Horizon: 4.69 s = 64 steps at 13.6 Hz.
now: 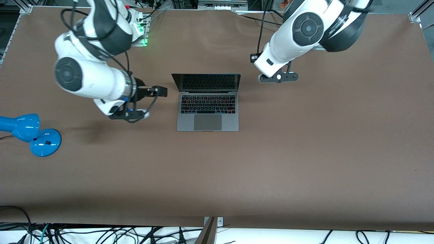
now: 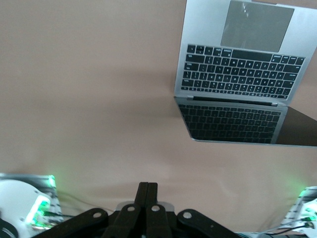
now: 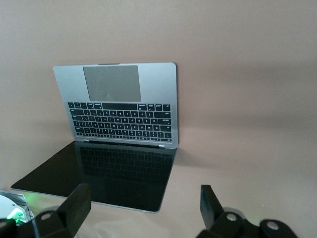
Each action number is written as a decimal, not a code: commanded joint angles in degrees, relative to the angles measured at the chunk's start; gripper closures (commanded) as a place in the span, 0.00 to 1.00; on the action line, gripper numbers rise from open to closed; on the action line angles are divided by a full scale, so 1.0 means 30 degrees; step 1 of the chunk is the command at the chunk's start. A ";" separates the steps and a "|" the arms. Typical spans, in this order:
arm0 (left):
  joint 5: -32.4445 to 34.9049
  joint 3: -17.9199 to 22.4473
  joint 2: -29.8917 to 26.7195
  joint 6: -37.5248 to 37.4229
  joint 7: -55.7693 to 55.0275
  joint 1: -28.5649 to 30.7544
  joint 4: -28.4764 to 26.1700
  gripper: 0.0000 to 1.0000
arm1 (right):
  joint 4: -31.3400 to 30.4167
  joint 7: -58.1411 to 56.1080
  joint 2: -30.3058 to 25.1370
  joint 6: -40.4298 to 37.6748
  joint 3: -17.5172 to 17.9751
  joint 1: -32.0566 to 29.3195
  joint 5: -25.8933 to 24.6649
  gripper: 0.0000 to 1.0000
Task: Close laptop with both arms from behind
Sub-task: 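Lower both grippers behind the screen's top edge on either side, then push the laptop screen down toward the keyboard with both grippers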
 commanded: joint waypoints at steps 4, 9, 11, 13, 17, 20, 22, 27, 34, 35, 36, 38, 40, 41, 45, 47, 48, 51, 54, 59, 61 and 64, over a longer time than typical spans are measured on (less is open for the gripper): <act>-0.0950 -0.0280 0.1136 0.0232 -0.1002 -0.0604 0.0041 1.00 | -0.0443 0.2598 0.0396 0.0430 0.0112 0.1405 -0.0421 0.02; -0.1096 -0.0310 0.1430 0.1576 -0.1821 -0.1630 -0.0982 1.00 | -0.1702 0.3396 0.0515 -0.0270 0.0141 0.2139 -0.0215 0.10; -0.1505 -0.0310 0.1517 0.2250 -0.1852 -0.1865 -0.1393 1.00 | -0.1703 0.3250 0.0545 -0.0768 0.0170 0.2256 -0.0157 0.11; -0.1915 -0.0310 0.1867 0.2866 -0.1910 -0.2011 -0.1599 1.00 | -0.1703 0.3307 0.0545 -0.1383 0.0549 0.2257 -0.0127 0.22; -0.1976 -0.0310 0.3038 0.4070 -0.3493 -0.3066 -0.1599 1.00 | -0.1703 0.3598 0.0545 -0.1708 0.0959 0.2257 -0.0068 0.59; -0.1917 -0.0310 0.3451 0.4713 -0.3493 -0.3330 -0.1833 1.00 | -0.1703 0.4597 0.0690 -0.1796 0.1341 0.2257 -0.0068 0.75; -0.1801 -0.0310 0.3626 0.4774 -0.3348 -0.3331 -0.1834 1.00 | -0.1732 0.4597 0.1012 -0.2117 0.1518 0.2286 -0.0068 0.89; -0.1712 -0.0252 0.4096 0.5301 -0.3112 -0.3185 -0.1776 1.00 | -0.2347 0.4480 0.1188 -0.2617 0.1518 0.2286 -0.0068 0.95; -0.1218 -0.0134 0.4535 0.5623 -0.2848 -0.3155 -0.1512 1.00 | -0.2963 0.4187 0.1453 -0.2178 0.1518 0.2286 -0.0068 0.94; -0.1098 -0.0105 0.4623 0.5681 -0.2848 -0.3155 -0.1483 1.00 | -0.2963 0.4187 0.1453 -0.2090 0.1518 0.2286 -0.0068 0.94; -0.1039 -0.0076 0.4739 0.5798 -0.2848 -0.3155 -0.1482 1.00 | -0.2963 0.4158 0.1453 -0.1828 0.1518 0.2286 -0.0097 0.94; -0.1038 -0.0018 0.5119 0.5887 -0.2848 -0.3125 -0.1190 1.00 | -0.2992 0.4070 0.1482 -0.1476 0.1489 0.2257 -0.0098 0.93; -0.1038 0.0128 0.5500 0.5887 -0.2848 -0.3155 -0.0752 1.00 | -0.2963 0.3982 0.1482 -0.1066 0.1489 0.2286 -0.0214 0.93; -0.1009 0.0158 0.5676 0.5887 -0.2848 -0.3155 -0.0489 1.00 | -0.2963 0.3808 0.1482 -0.0803 0.1460 0.2286 -0.0244 0.93; -0.0071 0.0276 0.6408 0.5887 -0.3082 -0.3155 0.0449 1.00 | -0.2963 0.3220 0.1540 -0.0361 0.1343 0.2199 -0.0507 0.93; -0.0071 0.0276 0.6614 0.5887 -0.3112 -0.3155 0.0510 1.00 | -0.2992 0.2754 0.1540 -0.0273 0.1314 0.2082 -0.0508 0.93; -0.0071 0.0276 0.6703 0.5887 -0.3112 -0.3155 0.0742 1.00 | -0.2992 0.2316 0.1570 -0.0273 0.1052 0.2081 -0.0537 0.93; -0.0071 0.0276 0.6850 0.5887 -0.3112 -0.3155 0.1008 1.00 | -0.2992 0.1026 0.1657 -0.0273 0.0290 0.2081 -0.0537 0.93; -0.0042 0.0363 0.6937 0.5887 -0.3083 -0.3155 0.1125 1.00 | -0.2992 0.0788 0.1717 -0.0069 -0.0033 0.2081 -0.0595 0.93; -0.0042 0.0364 0.7113 0.5887 -0.3083 -0.3155 0.1301 1.00 | -0.2992 0.0759 0.1863 0.1102 -0.0034 0.2081 -0.1064 0.93; -0.0042 0.0422 0.7347 0.5887 -0.3083 -0.3155 0.1301 1.00 | -0.2992 0.0759 0.1892 0.1512 -0.0034 0.2081 -0.1123 0.93; 0.0162 0.0510 0.7961 0.5887 -0.3112 -0.3184 0.2206 1.00 | -0.2992 0.0730 0.2125 0.2448 -0.0034 0.2081 -0.1326 0.93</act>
